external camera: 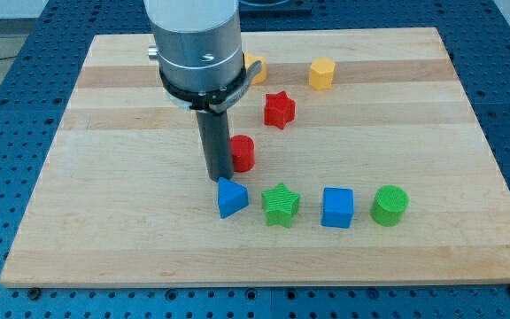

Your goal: Drag the red circle to the bottom of red star

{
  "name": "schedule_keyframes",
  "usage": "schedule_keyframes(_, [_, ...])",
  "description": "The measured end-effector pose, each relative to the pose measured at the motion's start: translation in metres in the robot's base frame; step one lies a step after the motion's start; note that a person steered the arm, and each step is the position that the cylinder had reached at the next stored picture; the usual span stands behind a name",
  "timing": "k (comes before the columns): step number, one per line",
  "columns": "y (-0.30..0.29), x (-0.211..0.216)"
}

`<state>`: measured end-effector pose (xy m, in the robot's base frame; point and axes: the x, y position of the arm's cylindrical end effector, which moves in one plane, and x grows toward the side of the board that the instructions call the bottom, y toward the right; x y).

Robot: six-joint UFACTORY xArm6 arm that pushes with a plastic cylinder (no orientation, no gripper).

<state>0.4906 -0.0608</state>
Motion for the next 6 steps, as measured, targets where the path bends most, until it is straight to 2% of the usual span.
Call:
schedule_keyframes(2, [0.000,0.021])
schedule_keyframes(4, [0.000,0.023])
schedule_keyframes(6, [0.000,-0.009])
